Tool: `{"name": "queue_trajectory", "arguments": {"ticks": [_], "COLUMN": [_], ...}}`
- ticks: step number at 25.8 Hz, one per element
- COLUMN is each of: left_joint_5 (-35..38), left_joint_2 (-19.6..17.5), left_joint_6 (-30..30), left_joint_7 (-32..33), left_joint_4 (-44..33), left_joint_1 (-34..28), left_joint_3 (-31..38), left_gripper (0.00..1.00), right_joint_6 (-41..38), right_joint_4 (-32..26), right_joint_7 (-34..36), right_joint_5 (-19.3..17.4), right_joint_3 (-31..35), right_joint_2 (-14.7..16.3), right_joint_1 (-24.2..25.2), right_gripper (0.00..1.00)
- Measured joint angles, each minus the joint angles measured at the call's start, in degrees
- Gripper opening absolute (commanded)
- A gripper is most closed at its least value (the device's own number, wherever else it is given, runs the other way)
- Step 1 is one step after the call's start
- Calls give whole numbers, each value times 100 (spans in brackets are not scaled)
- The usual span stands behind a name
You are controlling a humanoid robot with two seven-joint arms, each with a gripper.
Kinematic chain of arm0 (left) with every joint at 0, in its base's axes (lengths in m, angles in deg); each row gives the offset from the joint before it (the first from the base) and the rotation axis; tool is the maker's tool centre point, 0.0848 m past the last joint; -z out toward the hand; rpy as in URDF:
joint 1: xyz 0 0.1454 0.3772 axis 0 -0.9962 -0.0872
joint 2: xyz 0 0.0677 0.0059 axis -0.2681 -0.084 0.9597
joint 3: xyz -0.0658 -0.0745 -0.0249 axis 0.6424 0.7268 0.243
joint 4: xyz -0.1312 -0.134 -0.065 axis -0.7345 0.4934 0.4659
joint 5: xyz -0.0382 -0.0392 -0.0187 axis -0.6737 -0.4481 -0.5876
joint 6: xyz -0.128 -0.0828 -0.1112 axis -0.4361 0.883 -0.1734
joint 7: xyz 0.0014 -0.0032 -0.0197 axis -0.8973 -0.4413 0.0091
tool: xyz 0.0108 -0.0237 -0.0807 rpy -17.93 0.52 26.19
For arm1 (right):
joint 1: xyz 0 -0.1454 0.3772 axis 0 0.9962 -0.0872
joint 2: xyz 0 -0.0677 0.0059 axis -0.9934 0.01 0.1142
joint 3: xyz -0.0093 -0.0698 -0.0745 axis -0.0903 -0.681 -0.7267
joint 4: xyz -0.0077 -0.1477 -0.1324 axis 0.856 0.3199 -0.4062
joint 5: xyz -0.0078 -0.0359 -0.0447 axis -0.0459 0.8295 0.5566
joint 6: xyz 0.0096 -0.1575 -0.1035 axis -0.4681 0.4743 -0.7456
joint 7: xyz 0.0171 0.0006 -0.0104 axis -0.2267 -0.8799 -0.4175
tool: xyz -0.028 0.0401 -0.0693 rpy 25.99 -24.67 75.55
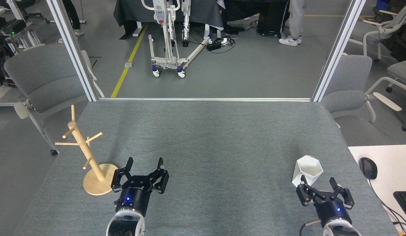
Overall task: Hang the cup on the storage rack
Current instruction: 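Move the right gripper forward to the white cup and close on it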
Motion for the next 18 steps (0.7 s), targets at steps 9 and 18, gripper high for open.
{"name": "queue_trajectory", "arguments": {"ticks": [9,18], "left_joint_5": [0,0], "left_joint_2": [-8,-9], "left_joint_6": [1,1], "left_joint_7": [0,-6], "left_joint_4": [-3,2], "left_joint_1": [1,1], "left_joint_3": [-1,5], "left_gripper": [99,99], "right_joint_6": [36,58], "right_joint_4": [84,190], "right_joint_7": [2,4], "right_joint_5": [1,2], "right_joint_3": [-38,-48], "right_joint_2": [-9,-29], "right_joint_1": [-74,-105], "right_gripper": [100,100]}}
